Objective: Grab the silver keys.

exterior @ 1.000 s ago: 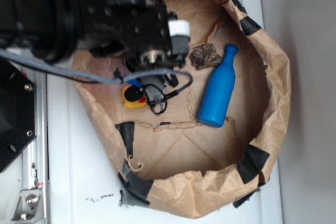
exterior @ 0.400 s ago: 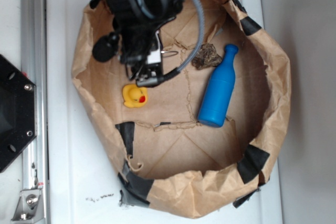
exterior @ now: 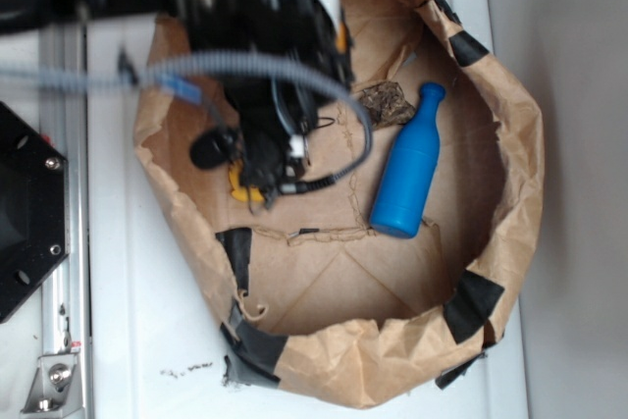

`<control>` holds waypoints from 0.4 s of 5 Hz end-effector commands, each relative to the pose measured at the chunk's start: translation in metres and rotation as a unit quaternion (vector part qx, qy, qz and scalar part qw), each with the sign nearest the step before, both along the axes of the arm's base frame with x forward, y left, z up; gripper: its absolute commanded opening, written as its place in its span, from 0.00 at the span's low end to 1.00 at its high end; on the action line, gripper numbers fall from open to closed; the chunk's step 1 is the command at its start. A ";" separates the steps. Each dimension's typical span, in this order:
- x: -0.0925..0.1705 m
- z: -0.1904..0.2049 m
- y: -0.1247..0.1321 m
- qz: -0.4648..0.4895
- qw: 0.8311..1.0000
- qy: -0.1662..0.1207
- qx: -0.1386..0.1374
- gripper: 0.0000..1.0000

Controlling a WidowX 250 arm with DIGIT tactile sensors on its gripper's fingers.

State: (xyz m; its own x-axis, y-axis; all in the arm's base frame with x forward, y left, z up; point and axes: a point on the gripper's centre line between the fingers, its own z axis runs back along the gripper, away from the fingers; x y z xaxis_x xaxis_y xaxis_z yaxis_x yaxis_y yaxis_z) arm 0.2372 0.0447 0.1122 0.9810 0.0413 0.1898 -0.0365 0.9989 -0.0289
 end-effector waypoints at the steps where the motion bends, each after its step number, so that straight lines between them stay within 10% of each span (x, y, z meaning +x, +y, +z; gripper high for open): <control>1: 0.014 0.016 -0.012 -0.009 0.997 -0.012 0.073 0.00; 2: 0.014 0.015 -0.011 -0.003 0.997 -0.010 0.070 0.00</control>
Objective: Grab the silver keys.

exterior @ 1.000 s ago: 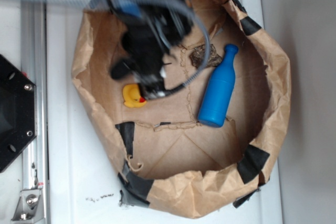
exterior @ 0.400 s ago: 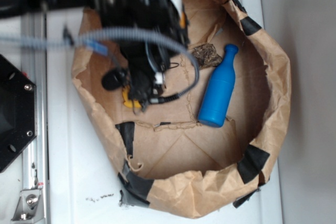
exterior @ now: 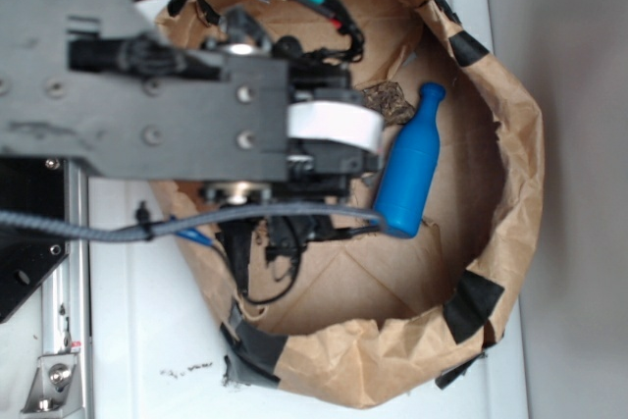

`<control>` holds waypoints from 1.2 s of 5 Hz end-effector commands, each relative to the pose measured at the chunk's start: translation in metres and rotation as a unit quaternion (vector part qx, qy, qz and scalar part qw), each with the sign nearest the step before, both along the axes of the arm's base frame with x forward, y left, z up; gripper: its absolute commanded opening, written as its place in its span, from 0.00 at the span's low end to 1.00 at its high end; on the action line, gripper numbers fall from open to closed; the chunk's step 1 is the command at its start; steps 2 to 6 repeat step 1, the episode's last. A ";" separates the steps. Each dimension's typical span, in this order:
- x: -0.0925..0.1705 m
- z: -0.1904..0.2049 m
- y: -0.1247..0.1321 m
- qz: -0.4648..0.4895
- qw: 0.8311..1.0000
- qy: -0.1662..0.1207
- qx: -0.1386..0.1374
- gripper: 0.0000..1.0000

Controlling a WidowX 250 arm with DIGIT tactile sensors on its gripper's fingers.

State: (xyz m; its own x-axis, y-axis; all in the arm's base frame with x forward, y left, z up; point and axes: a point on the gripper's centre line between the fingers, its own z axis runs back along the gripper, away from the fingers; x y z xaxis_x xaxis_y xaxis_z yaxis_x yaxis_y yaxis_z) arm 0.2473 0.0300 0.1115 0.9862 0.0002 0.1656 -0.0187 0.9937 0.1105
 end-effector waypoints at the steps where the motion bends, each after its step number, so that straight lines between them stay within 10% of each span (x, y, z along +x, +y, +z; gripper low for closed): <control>1: 0.002 0.013 0.005 0.009 1.000 -0.028 0.005 0.00; 6: 0.002 0.013 0.005 0.009 1.000 -0.028 0.005 0.00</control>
